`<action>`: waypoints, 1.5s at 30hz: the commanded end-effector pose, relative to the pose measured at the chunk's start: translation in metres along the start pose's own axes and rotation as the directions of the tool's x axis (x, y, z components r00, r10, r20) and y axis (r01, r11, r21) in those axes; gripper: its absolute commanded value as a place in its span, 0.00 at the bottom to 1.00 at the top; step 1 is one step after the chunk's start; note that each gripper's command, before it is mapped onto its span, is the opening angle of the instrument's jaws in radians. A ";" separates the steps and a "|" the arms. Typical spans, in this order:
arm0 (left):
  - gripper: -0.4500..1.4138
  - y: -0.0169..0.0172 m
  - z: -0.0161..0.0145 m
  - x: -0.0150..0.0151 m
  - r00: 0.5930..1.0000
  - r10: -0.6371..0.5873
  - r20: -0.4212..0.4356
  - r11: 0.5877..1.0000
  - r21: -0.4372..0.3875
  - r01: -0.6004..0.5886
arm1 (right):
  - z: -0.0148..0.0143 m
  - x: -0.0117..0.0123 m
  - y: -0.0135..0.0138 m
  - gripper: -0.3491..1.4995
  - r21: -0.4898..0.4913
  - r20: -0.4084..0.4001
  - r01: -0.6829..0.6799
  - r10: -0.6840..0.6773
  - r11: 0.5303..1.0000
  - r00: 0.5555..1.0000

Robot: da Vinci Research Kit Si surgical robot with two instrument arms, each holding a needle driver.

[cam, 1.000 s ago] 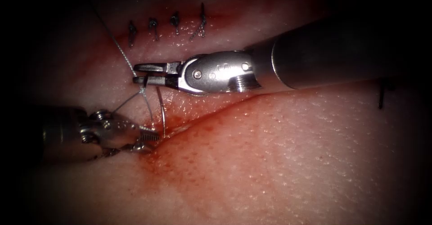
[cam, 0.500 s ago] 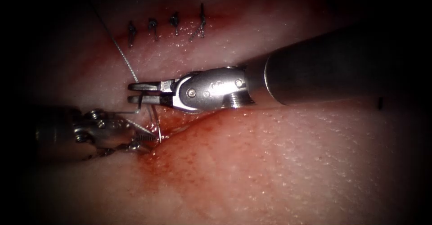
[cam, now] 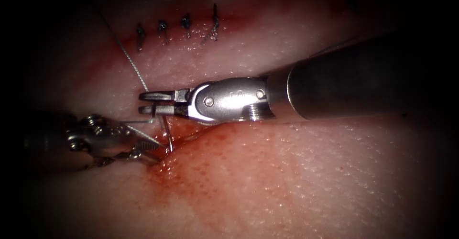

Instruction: Wound Closure

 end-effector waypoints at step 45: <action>0.22 0.0075 0.0033 0.0014 0.999 0.037 -0.039 0.998 -0.048 -0.039 | -0.0008 -0.0023 0.0025 0.00 0.021 0.065 -0.286 0.284 0.958 0.957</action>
